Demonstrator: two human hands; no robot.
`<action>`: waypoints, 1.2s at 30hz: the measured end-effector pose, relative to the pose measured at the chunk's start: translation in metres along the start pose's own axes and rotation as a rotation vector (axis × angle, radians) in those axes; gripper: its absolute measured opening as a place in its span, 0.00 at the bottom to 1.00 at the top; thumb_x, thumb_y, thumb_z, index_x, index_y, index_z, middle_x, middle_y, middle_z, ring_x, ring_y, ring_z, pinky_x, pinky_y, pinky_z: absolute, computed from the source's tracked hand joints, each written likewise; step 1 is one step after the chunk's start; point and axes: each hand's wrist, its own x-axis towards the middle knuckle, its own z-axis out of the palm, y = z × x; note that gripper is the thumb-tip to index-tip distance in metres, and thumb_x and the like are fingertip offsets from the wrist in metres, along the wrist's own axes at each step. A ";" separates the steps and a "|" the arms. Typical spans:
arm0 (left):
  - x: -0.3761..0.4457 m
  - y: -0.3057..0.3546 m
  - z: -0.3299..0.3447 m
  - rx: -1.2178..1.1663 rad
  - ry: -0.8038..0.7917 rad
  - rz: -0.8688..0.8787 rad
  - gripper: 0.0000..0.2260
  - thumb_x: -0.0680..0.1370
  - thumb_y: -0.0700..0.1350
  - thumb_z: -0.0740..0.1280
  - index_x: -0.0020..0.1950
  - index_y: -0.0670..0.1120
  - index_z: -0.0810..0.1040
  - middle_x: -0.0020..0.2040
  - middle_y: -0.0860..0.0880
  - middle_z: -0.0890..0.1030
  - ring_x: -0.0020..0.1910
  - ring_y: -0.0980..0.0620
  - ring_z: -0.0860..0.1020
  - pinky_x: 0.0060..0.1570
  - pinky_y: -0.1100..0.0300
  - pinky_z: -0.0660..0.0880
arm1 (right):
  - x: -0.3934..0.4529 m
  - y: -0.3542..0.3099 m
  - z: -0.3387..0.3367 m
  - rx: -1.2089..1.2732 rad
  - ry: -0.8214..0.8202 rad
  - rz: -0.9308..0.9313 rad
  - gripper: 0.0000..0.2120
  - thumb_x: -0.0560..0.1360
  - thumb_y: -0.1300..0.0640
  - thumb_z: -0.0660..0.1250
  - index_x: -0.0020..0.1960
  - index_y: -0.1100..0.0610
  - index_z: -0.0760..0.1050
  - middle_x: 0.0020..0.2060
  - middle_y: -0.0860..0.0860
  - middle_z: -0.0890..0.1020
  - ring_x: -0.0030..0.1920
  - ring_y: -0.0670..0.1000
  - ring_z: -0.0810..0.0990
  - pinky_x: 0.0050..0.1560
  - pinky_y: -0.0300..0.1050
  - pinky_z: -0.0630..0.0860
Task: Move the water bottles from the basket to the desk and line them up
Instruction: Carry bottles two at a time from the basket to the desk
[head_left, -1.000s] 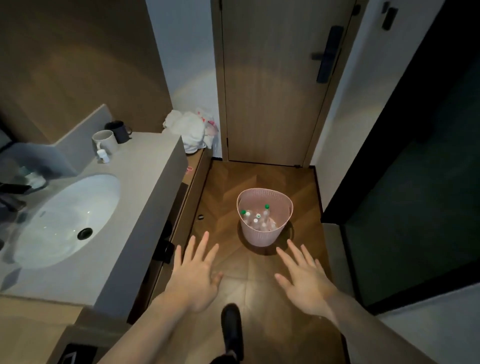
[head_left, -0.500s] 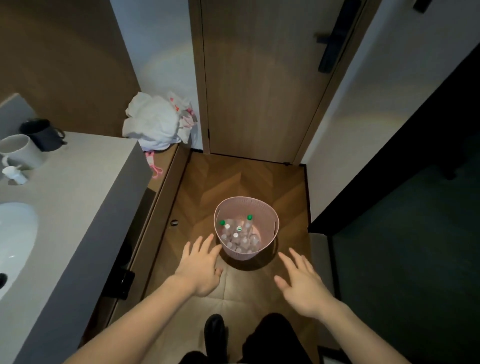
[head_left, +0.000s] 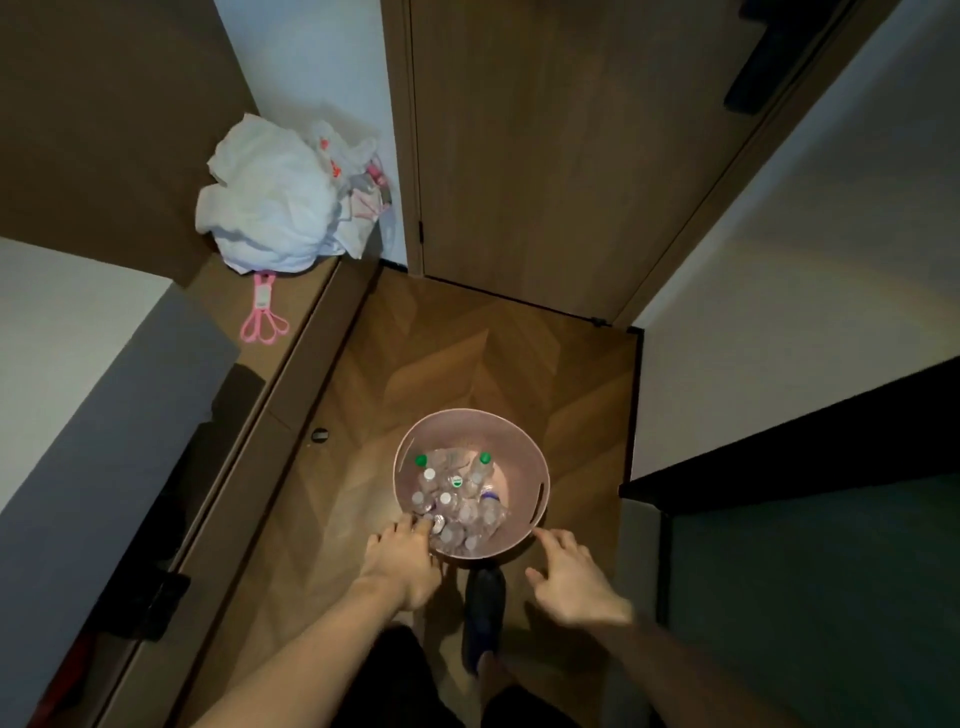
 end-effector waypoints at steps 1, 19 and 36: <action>0.017 0.001 0.002 -0.009 -0.002 -0.007 0.27 0.80 0.54 0.60 0.79 0.51 0.63 0.76 0.46 0.67 0.75 0.42 0.67 0.73 0.46 0.65 | 0.016 0.001 -0.004 -0.029 0.003 -0.017 0.29 0.86 0.46 0.61 0.84 0.48 0.59 0.81 0.51 0.63 0.78 0.56 0.67 0.76 0.52 0.69; 0.335 -0.054 0.195 -0.097 0.015 0.058 0.25 0.81 0.53 0.48 0.70 0.47 0.75 0.69 0.46 0.77 0.67 0.44 0.76 0.66 0.52 0.70 | 0.357 0.048 0.152 -0.109 -0.132 0.003 0.23 0.82 0.48 0.63 0.76 0.43 0.66 0.69 0.48 0.77 0.69 0.53 0.76 0.71 0.51 0.73; 0.462 -0.088 0.262 0.384 -0.228 0.000 0.28 0.83 0.45 0.63 0.81 0.46 0.58 0.79 0.38 0.63 0.74 0.34 0.68 0.71 0.42 0.69 | 0.475 0.057 0.283 -0.130 -0.432 -0.141 0.30 0.85 0.55 0.61 0.84 0.44 0.56 0.79 0.52 0.68 0.77 0.58 0.70 0.75 0.52 0.69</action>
